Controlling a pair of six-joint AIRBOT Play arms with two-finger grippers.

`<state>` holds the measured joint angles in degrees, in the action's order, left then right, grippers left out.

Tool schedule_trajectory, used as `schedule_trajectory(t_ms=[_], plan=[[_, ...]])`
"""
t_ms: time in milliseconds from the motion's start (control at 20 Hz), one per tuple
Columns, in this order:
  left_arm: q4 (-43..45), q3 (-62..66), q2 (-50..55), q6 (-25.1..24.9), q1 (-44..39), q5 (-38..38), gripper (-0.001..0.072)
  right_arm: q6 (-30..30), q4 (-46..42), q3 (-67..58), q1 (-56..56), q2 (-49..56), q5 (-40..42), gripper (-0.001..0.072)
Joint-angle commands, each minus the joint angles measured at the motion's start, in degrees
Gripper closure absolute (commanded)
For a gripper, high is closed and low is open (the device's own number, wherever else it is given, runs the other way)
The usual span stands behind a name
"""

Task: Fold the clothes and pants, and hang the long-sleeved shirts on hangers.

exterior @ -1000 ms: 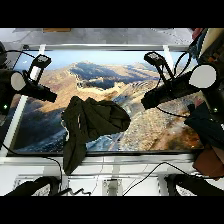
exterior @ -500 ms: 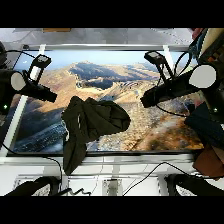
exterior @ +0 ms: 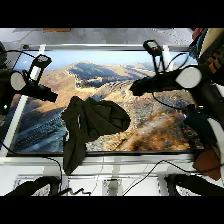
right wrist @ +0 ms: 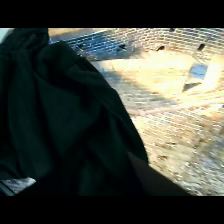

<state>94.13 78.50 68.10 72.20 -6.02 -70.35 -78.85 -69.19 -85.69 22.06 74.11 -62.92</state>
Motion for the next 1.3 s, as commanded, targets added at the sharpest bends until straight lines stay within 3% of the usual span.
schedule_trajectory(t_ms=[0,100,200,300,450,500,550,600,850,1250], plan=[[-3.37,0.02,0.02,0.00,-0.04,2.69,0.0683,2.10,8.24,0.50,3.21,8.22,7.21,0.0268],[-2.95,0.02,0.02,-0.04,-0.04,2.21,0.0683,4.00,11.72,0.24,6.82,13.60,12.61,0.0268],[3.85,0.02,0.02,0.28,0.24,1.97,0.0681,4.04,13.94,-1.51,9.92,18.56,14.36,0.0257],[11.17,0.02,-0.35,8.24,2.49,2.93,0.0681,5.79,15.89,-4.61,12.72,23.04,13.57,0.0210],[11.74,0.02,-2.27,16.33,9.05,5.01,0.0676,6.60,16.50,-9.44,16.26,28.04,13.22,0.0169],[11.74,0.02,-2.80,17.53,11.21,4.94,0.0577,6.91,16.50,-10.97,17.25,29.55,13.09,0.0116],[11.72,0.02,-2.97,17.88,12.96,4.48,0.0329,7.43,16.55,-12.28,18.03,30.73,12.76,0.0105],[11.72,0.02,-2.95,17.88,14.56,3.43,0.0150,7.74,16.57,-13.40,18.84,31.74,12.90,0.0105],[11.72,-0.09,-2.93,17.86,17.40,0.20,0.0149,7.30,16.06,-14.60,21.66,33.75,15.56,0.0112],[6.88,-0.15,-0.68,17.86,17.38,0.15,0.0150,-0.24,13.53,-14.60,20.68,36.76,20.59,0.0116]])
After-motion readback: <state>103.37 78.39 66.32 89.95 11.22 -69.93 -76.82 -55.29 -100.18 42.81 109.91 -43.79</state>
